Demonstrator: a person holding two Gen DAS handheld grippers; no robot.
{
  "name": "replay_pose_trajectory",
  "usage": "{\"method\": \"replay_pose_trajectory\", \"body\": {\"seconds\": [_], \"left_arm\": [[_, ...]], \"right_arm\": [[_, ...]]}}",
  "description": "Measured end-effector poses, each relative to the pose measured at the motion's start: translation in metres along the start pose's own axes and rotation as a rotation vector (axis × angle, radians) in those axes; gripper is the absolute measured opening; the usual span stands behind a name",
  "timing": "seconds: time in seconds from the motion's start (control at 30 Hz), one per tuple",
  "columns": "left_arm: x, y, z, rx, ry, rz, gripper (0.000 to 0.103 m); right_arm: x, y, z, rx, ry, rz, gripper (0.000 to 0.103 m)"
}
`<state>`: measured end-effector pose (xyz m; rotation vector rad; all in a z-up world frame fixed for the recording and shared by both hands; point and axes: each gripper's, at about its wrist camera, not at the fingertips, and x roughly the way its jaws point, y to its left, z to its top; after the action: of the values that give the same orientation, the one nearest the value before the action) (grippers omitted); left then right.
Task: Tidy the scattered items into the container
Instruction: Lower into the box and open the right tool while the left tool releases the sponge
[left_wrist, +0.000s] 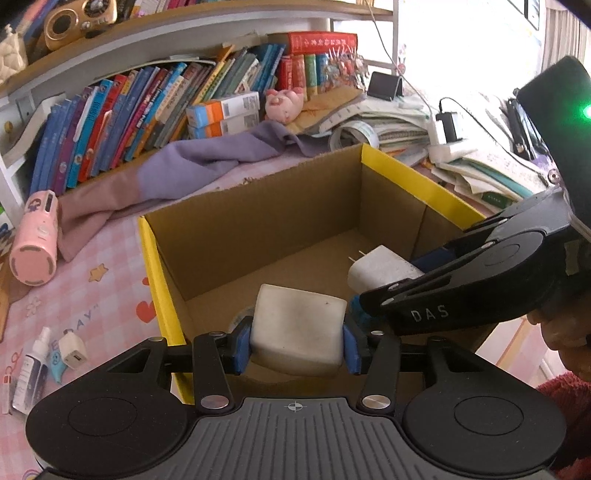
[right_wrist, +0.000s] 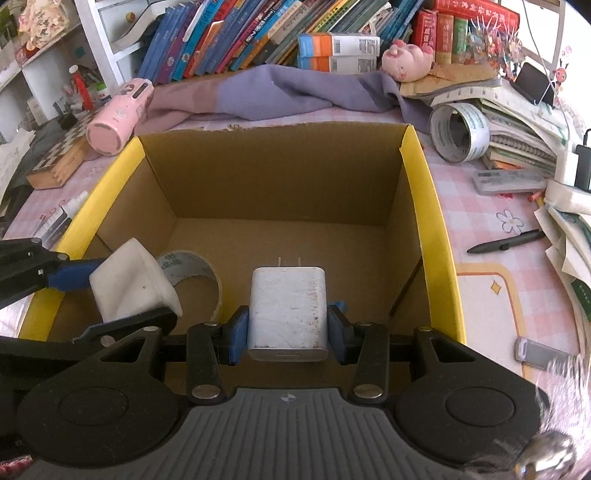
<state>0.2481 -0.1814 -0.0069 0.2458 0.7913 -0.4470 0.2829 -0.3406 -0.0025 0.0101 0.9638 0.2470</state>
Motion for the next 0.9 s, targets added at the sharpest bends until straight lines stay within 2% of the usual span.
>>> {"method": "replay_pose_trajectory", "body": {"seconds": [0.07, 0.1, 0.13, 0.2, 0.63, 0.8, 0.9], "left_arm": [[0.0, -0.001, 0.0, 0.01, 0.004, 0.004, 0.05], [0.0, -0.001, 0.0, 0.012, 0.0, 0.007, 0.055], [-0.001, -0.001, 0.001, 0.012, -0.006, 0.012, 0.066], [-0.004, -0.001, 0.0, 0.013, -0.023, 0.024, 0.074], [-0.02, -0.004, -0.003, 0.012, -0.073, 0.058, 0.076], [-0.037, -0.003, -0.01, -0.02, -0.162, 0.095, 0.084], [-0.045, 0.001, -0.013, -0.045, -0.197, 0.105, 0.084]], "right_arm": [[0.001, 0.0, -0.001, 0.008, 0.004, 0.002, 0.042], [0.001, -0.001, -0.001, 0.012, 0.0, 0.003, 0.042], [0.0, -0.001, -0.001, 0.016, -0.006, 0.005, 0.042], [-0.002, -0.001, 0.0, 0.021, -0.017, 0.006, 0.044], [-0.012, 0.002, 0.0, 0.025, -0.06, 0.008, 0.051], [-0.023, 0.005, -0.003, 0.022, -0.116, -0.001, 0.057], [-0.032, 0.009, -0.005, 0.011, -0.171, -0.017, 0.063]]}}
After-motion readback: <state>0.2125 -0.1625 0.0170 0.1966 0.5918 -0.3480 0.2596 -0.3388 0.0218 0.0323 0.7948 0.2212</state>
